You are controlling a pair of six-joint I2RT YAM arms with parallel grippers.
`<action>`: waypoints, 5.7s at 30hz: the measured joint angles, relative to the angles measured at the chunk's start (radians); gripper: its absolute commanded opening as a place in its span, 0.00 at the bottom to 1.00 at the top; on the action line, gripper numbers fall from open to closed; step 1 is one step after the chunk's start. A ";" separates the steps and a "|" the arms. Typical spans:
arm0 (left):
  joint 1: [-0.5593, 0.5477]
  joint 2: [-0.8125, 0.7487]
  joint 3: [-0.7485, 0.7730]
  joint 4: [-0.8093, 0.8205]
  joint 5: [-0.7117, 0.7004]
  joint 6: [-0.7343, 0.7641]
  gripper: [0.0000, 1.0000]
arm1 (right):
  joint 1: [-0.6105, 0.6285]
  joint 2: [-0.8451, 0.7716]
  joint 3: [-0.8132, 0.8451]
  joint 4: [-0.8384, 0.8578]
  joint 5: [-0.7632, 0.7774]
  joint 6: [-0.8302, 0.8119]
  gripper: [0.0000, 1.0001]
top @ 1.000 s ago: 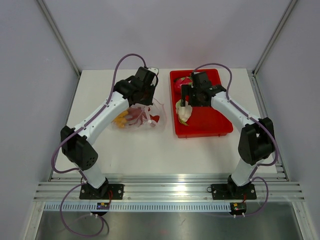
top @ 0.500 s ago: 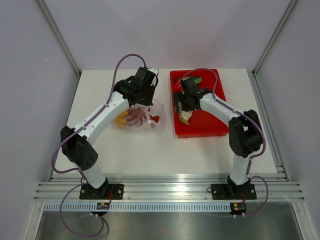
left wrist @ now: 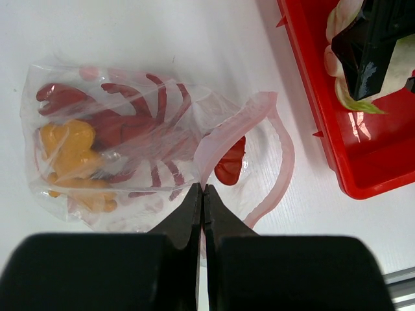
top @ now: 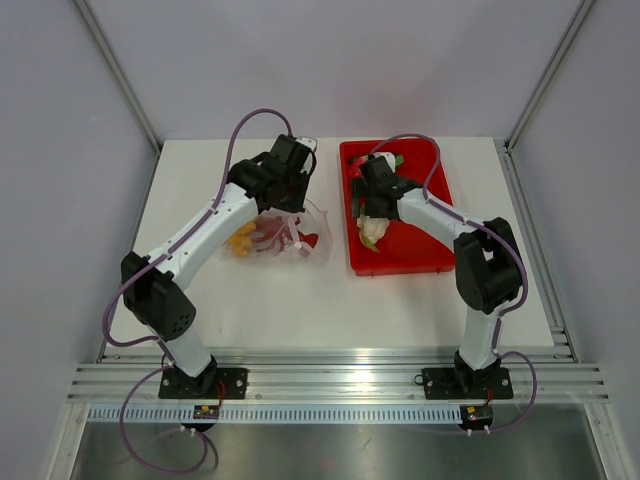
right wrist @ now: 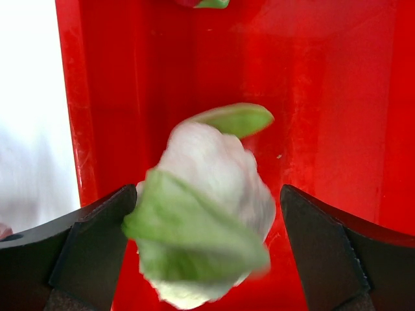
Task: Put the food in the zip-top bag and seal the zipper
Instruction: Adjust the fake vegetable in the bin, then pick up the fake vegetable from the bin, then place the fake vegetable in the zipper food storage bag.
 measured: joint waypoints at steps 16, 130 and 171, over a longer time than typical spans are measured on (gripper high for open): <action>0.000 0.000 0.035 -0.045 0.002 0.000 0.00 | 0.004 -0.052 -0.068 0.026 0.023 0.067 0.20; 0.005 -0.038 0.054 0.014 0.364 -0.026 0.00 | 0.173 -0.161 -0.090 0.199 -0.262 0.897 0.24; 0.045 -0.087 0.166 0.049 0.743 -0.121 0.00 | 0.183 -0.400 -0.011 -0.098 -0.199 0.479 0.93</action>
